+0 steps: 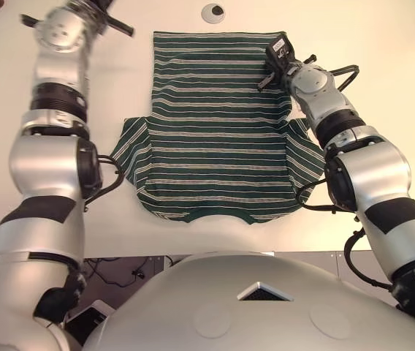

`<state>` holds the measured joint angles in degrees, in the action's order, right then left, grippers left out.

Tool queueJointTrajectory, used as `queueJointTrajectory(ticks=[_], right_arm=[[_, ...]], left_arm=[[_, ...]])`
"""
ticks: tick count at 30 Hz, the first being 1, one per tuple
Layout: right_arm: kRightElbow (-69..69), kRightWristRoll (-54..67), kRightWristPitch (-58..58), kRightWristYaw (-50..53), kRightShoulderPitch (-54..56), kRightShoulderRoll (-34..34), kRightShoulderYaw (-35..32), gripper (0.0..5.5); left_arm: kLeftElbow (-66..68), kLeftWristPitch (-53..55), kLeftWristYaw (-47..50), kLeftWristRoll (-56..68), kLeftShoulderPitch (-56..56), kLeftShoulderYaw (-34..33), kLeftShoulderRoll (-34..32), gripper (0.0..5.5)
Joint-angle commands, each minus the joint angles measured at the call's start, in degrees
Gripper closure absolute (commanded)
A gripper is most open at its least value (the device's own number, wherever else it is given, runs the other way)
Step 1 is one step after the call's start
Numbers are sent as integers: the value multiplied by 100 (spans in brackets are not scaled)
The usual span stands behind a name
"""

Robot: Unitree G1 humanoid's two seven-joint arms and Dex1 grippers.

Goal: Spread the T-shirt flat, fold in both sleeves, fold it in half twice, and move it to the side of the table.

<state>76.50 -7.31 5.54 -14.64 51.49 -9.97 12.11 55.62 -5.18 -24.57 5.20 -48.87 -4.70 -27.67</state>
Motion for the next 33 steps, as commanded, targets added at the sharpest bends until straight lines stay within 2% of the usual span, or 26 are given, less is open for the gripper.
queueJointTrajectory(ticks=[1, 4, 7, 12, 19, 24, 29, 33], right_arm=[[-348, 361, 540, -136, 0, -182, -584, 550], [-1008, 805, 599, -730, -361, -353, -949, 550], [-1429, 819, 499, -930, -674, -420, -987, 550], [-1507, 630, 341, -805, -606, -277, -1019, 550], [-1646, 520, 266, -803, -621, -296, -978, 550], [-1642, 439, 284, -812, -625, -303, -958, 550], [-1636, 354, 327, -809, -635, -296, -915, 550], [-1647, 320, 344, -847, -625, -309, -909, 550]], left_arm=[[-4746, 3004, -1005, 2202, 4056, -1551, -690, 505], [-6365, 4267, -1778, 3121, 6158, -2270, -1184, 457], [-6832, 4949, -2228, 3650, 6822, -2421, -1479, 409], [-6631, 5100, -2220, 3011, 7083, -1755, -1773, 393], [-6309, 5005, -2015, 2767, 6782, -1085, -1370, 393], [-6288, 4914, -2020, 2757, 6850, -1056, -1297, 458], [-6106, 4779, -1945, 2661, 6734, -1047, -1267, 546], [-6418, 4438, -2079, 2961, 6693, -1403, -1127, 549]])
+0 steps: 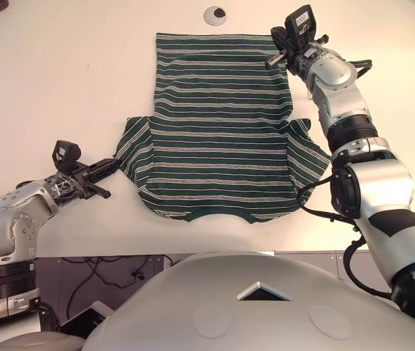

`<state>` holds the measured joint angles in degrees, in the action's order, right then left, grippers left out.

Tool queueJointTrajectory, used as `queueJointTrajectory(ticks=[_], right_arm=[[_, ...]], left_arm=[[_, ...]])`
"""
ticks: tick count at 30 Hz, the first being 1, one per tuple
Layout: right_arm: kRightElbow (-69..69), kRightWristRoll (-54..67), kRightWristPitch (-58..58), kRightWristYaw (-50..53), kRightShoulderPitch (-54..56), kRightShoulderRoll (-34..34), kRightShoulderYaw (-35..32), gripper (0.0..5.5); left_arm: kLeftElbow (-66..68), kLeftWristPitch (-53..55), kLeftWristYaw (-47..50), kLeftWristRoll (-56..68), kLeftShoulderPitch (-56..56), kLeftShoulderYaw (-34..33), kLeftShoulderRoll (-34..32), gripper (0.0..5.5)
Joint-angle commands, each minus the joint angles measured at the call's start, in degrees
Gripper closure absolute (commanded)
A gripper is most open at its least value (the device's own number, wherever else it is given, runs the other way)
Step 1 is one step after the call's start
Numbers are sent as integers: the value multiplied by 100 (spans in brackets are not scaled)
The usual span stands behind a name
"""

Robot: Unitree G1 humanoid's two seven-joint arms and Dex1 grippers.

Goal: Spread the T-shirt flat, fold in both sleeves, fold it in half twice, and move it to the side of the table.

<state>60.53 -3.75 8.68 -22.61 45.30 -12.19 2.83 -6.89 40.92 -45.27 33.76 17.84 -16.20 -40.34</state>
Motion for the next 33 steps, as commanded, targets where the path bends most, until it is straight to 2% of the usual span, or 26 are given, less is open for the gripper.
queueJointTrajectory(ticks=[1, 4, 7, 11, 16, 19, 22, 24, 26, 29, 33], right_arm=[[-53, -47, 31, -65, -6, -95, 15, 550], [-67, -76, 19, -109, -36, -140, 14, 550], [-109, -87, -26, -149, -76, -126, 19, 550], [-133, -127, -52, -105, -118, -68, 52, 550], [-216, -154, -321, -39, -163, -156, 59, 550], [-508, 191, -1011, -315, -253, -363, -236, 494], [-1876, 891, -2388, -1737, -919, -1134, -494, 432], [-2712, 1131, -3189, -2841, -1617, -1973, -408, 397], [-3294, 1344, -3868, -3504, -2210, -2606, -425, 362], [-4046, 1851, -4651, -4611, -2820, -3340, -432, 362], [-4079, 1869, -4592, -5500, -3189, -3897, -119, 362]], left_arm=[[-343, -215, -78, 239, 37, -362, 162, 549], [-1177, -65, -238, 537, 97, -383, 37, 549], [-1679, 82, -1, 456, -192, 9, 42, 549], [-1896, 120, 291, 131, -814, 945, 249, 549], [-1692, 34, 422, -659, -935, 2209, 267, 549], [-1462, -101, 596, -1005, -792, 2543, 392, 495], [-1631, -244, 780, -1034, -488, 2462, 551, 450], [-1914, -332, 967, -784, -312, 1971, 724, 450], [-2136, -339, 1131, -519, -279, 1513, 890, 450], [-2461, -292, 1328, -282, -76, 1103, 1027, 450], [-2406, -334, 1501, -290, -7, 932, 1150, 450]])
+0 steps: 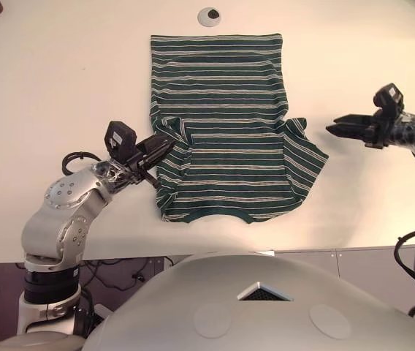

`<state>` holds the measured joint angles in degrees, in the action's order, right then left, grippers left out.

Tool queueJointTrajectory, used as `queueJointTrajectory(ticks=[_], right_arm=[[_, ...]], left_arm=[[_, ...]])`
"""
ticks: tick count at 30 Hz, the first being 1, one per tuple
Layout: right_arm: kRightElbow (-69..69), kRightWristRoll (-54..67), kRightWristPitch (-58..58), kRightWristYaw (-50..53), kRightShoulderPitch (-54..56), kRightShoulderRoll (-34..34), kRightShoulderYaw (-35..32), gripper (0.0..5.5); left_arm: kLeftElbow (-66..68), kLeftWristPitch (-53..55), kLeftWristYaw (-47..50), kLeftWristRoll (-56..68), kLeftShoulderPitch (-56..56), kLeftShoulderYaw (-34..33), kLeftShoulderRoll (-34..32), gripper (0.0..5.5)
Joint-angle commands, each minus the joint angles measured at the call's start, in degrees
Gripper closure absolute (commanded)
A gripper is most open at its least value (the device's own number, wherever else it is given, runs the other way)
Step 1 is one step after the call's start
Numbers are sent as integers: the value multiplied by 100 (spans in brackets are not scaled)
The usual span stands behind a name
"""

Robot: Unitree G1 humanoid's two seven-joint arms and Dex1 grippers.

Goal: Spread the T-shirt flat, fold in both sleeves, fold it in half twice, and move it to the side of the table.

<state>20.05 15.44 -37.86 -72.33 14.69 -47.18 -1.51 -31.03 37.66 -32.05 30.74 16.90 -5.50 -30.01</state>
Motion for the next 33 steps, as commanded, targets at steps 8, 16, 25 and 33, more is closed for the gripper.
queueJointTrajectory(ticks=[8, 16, 25, 33], right_arm=[[412, -941, 1272, -272, -568, -118, 1388, 362], [159, -715, 1235, -769, -593, -236, 1484, 501], [-834, 317, 222, -787, -239, 2, 867, 546], [-2532, 1301, -774, -480, -45, 286, 812, 546]], left_arm=[[192, -57, 177, -77, -130, 24, 132, 450], [381, -149, 103, -145, -216, 37, 120, 450], [605, -234, 46, -204, -329, -3, 97, 450], [839, -293, -10, -300, -474, 119, 110, 450]])
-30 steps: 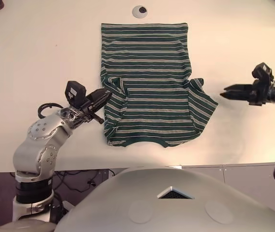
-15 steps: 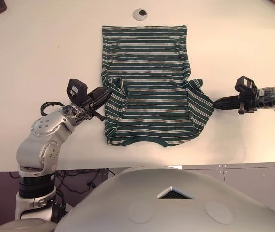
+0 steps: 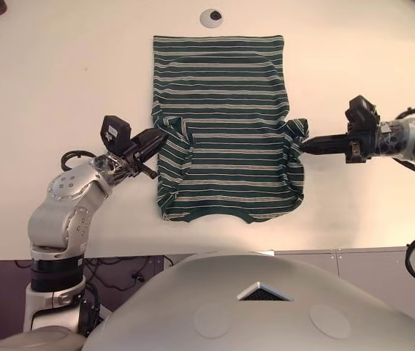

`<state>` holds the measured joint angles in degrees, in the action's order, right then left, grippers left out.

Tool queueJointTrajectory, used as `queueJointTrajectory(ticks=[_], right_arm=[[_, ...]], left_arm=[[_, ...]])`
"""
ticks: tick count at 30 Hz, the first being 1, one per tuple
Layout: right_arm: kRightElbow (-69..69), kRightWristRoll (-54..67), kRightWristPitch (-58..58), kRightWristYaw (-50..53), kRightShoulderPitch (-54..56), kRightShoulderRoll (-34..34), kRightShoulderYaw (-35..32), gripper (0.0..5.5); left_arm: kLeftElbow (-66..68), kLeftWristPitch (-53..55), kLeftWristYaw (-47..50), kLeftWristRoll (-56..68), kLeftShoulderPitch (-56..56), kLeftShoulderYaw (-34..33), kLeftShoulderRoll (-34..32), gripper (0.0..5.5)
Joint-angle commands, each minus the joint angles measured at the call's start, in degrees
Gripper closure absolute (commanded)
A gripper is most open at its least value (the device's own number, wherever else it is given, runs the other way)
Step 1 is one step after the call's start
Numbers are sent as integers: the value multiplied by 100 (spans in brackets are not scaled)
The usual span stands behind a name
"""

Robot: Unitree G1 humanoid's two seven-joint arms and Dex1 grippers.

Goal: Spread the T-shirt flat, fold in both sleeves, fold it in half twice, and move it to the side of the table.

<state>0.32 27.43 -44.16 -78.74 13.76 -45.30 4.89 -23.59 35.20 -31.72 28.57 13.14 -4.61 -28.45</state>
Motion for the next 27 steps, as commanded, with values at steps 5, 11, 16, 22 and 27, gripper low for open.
queueJointTrajectory(ticks=[5, 11, 16, 22, 27], right_arm=[[-356, -678, 450, 544, 194, 671, 1395, 546], [-401, -835, 966, 702, 60, 834, 1558, 440], [-496, -941, 2306, 207, 3, 6, 732, 400], [499, -1824, 5469, -659, -464, -865, 678, 400], [951, -2296, 7356, -780, -1444, -951, 1050, 400]], left_arm=[[414, -74, -98, -238, -497, 146, -69, 450], [297, -82, -181, -395, -487, 174, -251, 450], [-657, -487, -690, -1060, 861, -59, -1330, 424], [-313, -2298, -1724, -2848, 1687, 529, -3063, 345], [163, -3109, -1888, -3346, 1186, 1037, -3031, 319]])
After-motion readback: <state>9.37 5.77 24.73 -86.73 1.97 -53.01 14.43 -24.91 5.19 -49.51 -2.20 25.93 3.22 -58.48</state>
